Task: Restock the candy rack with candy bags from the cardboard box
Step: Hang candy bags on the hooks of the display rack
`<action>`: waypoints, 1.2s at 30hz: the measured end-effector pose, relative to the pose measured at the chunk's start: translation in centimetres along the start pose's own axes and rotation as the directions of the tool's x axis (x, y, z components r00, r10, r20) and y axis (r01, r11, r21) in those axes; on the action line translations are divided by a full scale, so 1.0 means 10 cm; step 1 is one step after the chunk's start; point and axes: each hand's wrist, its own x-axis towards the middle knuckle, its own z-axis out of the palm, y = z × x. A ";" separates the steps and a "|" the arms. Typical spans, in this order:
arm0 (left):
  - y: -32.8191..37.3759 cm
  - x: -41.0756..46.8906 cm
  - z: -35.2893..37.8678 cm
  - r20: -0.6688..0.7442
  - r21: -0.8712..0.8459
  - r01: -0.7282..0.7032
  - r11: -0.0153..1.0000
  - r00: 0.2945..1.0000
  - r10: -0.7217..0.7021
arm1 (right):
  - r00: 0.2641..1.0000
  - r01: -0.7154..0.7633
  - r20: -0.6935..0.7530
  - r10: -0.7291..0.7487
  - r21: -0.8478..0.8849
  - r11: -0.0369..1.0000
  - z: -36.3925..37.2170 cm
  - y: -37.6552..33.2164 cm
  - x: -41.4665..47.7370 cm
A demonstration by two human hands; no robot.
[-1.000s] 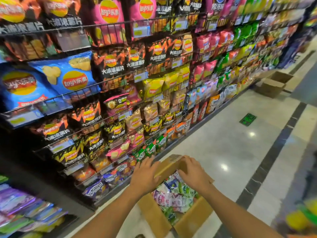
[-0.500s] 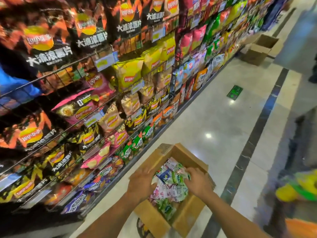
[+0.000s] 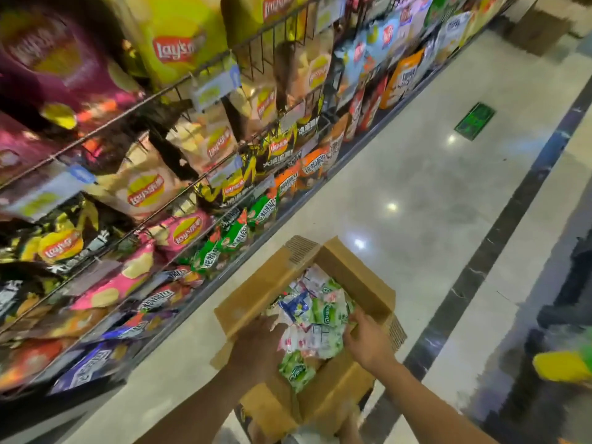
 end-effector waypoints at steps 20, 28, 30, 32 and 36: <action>-0.62 2.98 2.52 0.060 -0.068 0.221 0.973 0.974 -0.217 | 0.974 0.148 0.202 -0.102 -0.226 0.963 2.17 1.61 3.20; -0.81 3.63 2.93 -0.044 -0.168 0.265 0.950 0.960 -0.276 | 0.962 0.257 0.181 -0.206 -0.335 0.906 2.57 1.77 3.67; -0.81 3.66 2.89 -0.039 -0.156 0.291 0.944 0.953 -0.300 | 0.966 0.239 0.173 -0.191 -0.323 0.916 2.57 1.79 3.68; -0.78 3.62 2.83 -0.071 -0.126 0.305 0.944 0.947 -0.315 | 0.965 0.238 0.187 -0.186 -0.317 0.918 2.52 1.81 3.67; -0.64 3.45 2.87 -0.140 -0.162 0.368 0.916 0.910 -0.391 | 0.969 0.119 0.233 -0.086 -0.129 0.984 2.33 1.80 3.61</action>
